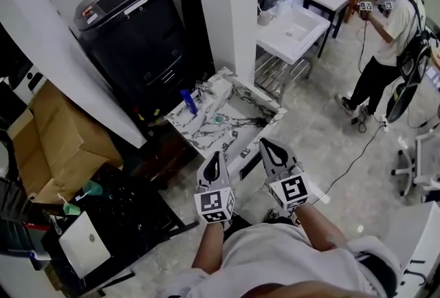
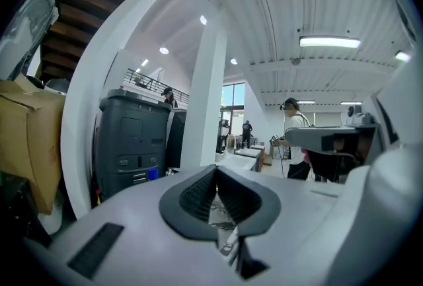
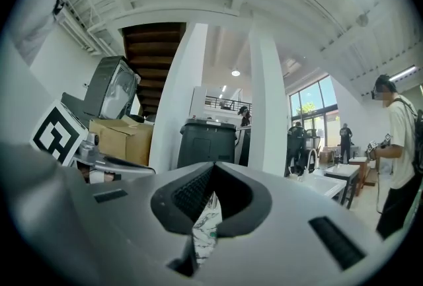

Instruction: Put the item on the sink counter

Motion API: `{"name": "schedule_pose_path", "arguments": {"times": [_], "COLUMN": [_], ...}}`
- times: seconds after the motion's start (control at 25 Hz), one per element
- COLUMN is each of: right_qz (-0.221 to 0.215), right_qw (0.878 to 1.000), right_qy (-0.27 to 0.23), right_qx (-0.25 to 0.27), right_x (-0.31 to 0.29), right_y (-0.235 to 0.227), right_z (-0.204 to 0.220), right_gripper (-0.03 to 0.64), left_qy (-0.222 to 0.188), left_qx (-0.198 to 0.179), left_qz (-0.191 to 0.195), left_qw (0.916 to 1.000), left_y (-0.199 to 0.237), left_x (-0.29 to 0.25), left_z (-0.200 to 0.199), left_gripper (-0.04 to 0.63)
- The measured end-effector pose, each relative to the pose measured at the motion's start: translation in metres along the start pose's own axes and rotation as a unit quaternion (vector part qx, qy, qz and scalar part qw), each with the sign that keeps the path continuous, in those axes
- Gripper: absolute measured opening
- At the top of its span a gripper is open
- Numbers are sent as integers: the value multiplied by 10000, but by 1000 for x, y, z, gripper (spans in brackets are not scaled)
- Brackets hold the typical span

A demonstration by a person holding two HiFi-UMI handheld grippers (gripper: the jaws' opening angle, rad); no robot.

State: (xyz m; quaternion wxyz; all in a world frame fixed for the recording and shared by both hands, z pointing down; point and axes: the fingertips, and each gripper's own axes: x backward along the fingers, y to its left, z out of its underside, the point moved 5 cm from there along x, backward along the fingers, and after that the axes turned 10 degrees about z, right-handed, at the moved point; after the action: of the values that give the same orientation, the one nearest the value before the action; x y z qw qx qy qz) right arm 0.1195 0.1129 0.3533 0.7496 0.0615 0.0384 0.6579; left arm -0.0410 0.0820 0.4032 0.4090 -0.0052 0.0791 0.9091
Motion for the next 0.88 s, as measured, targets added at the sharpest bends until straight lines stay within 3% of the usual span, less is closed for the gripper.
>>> {"name": "schedule_pose_path", "arguments": {"times": [0.44,0.88], "right_qz": [16,182], "right_qw": [9998,9996], "right_qy": [-206,-185], "right_qx": [4,-56], "right_x": [19,28], "right_y": [-17,-42], "right_z": [-8,-1], "right_gripper": [5,5], "left_qy": [-197,-159], "left_qx": [-358,-430], "left_qz": [25,195], "left_qw": [9992,9988], "left_y": [-31,-52], "left_x": [3,-15], "left_z": [-22,-18], "left_gripper": [11,11]}}
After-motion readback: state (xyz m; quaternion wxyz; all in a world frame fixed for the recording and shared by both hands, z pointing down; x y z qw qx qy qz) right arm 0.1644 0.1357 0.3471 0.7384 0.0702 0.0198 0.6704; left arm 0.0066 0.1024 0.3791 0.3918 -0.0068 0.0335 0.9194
